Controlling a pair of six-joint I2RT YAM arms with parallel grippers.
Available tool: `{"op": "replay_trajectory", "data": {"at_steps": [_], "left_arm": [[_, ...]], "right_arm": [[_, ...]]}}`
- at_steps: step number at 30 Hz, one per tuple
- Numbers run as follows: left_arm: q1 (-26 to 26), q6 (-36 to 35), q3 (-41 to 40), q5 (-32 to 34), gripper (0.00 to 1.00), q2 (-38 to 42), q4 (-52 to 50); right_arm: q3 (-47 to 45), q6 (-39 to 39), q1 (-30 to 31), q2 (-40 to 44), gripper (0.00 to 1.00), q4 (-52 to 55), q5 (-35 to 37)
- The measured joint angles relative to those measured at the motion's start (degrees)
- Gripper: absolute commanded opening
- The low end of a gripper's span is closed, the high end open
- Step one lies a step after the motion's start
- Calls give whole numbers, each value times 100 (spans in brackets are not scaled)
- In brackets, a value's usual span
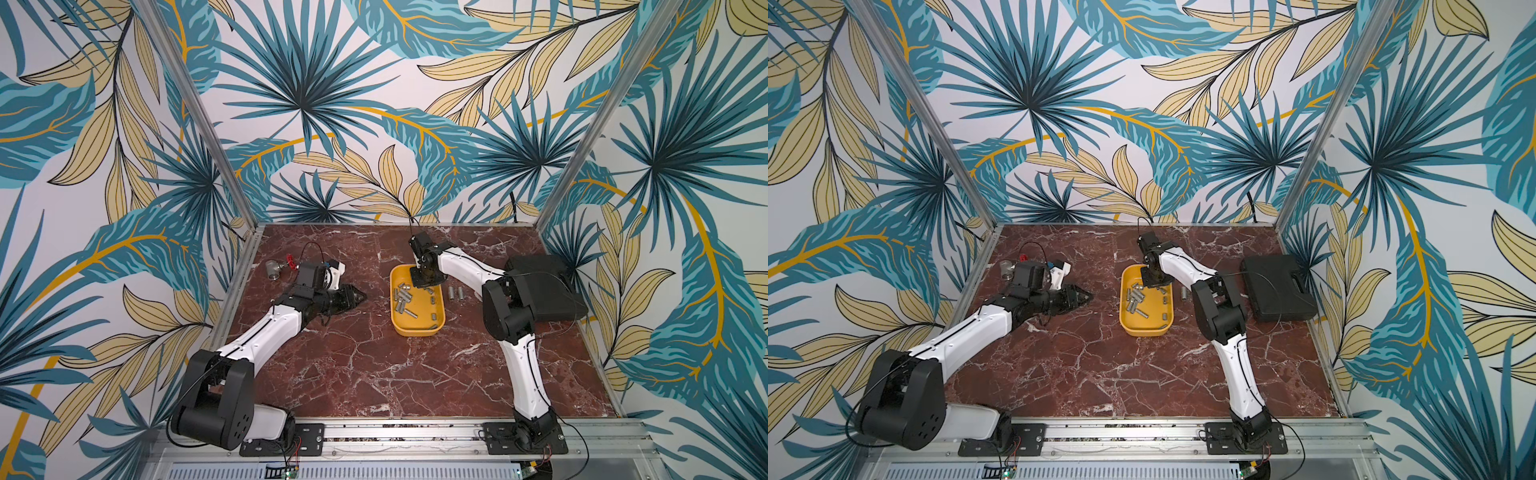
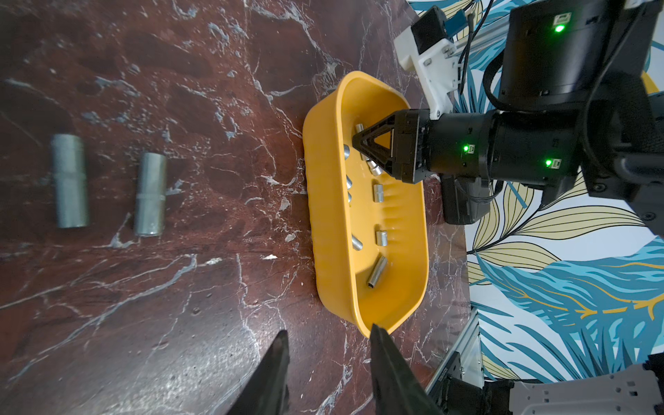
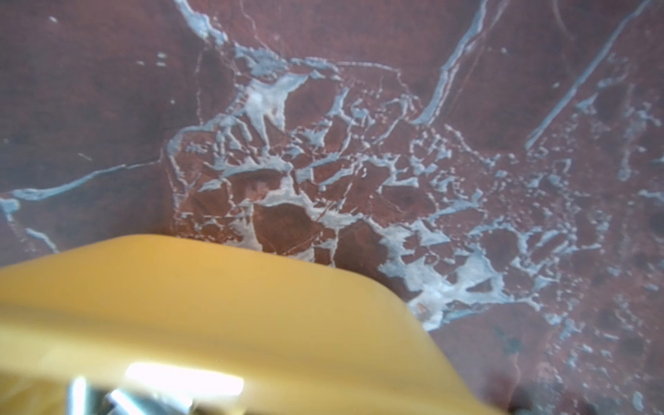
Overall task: Take out the socket from the storage box
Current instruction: Pick up the socket head from the storage box.
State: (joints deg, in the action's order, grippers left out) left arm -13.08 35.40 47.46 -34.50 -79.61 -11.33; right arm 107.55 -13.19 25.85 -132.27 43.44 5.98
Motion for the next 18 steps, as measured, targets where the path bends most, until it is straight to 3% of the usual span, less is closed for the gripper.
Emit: {"op": "replay_trajectory", "data": {"at_steps": [11, 18], "left_arm": [[0, -11, 0, 166, 40, 0, -35], [-205, -264, 162, 776, 40, -39, -667]], "right_arm": [[-479, -11, -15, 304, 13, -330, -286], [-702, -57, -13, 791, 12, -275, -579]]}}
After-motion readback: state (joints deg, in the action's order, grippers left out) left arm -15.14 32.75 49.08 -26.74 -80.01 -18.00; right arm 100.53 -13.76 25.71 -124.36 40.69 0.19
